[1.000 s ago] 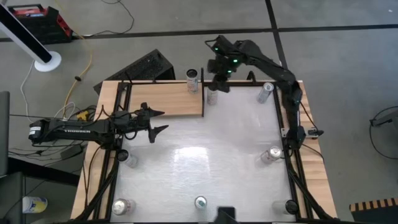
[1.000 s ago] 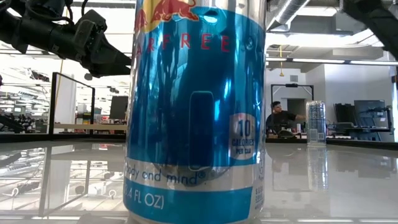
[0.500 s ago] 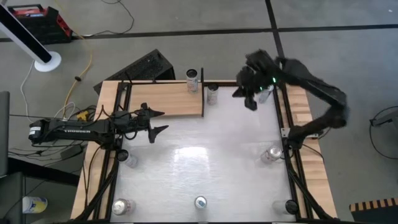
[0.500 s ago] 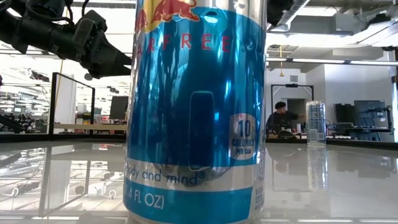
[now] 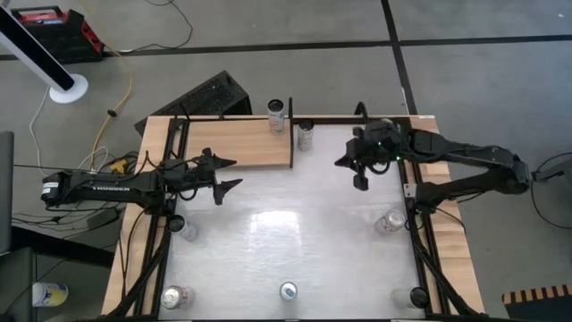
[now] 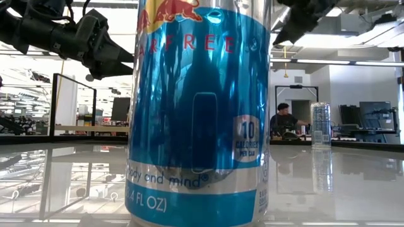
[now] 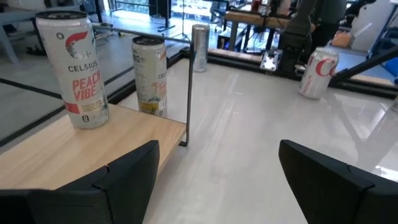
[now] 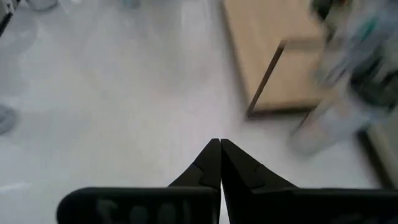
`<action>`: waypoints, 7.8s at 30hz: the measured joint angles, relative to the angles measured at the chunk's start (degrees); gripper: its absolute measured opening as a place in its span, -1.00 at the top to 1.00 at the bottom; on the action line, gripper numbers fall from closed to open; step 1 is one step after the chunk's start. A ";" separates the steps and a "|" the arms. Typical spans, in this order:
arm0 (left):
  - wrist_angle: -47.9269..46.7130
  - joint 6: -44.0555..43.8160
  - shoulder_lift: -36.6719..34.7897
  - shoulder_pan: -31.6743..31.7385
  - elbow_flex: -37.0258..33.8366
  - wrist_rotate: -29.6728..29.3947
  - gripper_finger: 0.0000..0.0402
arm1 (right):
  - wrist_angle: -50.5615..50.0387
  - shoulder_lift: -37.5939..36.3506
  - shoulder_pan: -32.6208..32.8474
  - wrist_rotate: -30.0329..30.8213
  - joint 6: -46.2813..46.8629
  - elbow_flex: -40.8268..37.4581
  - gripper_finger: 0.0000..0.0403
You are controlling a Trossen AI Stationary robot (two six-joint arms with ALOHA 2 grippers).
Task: Place canned beverage on shelf
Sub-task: Put the top tropical vibe celsius soda can beside the peach vibe celsius soda can on the shelf
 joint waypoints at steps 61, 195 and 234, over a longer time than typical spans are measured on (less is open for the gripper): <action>0.66 3.69 0.01 0.17 0.00 0.37 -0.58 | 33.92 24.41 -30.00 -21.43 -4.93 3.57 0.00; 1.12 0.78 0.01 0.20 0.00 -2.54 -0.58 | 48.64 34.17 -8.98 -10.12 -14.08 23.36 -0.42; -5.87 -1.01 0.01 0.22 0.00 -2.12 -0.58 | 19.77 64.04 -10.40 -12.34 -10.59 51.63 -0.42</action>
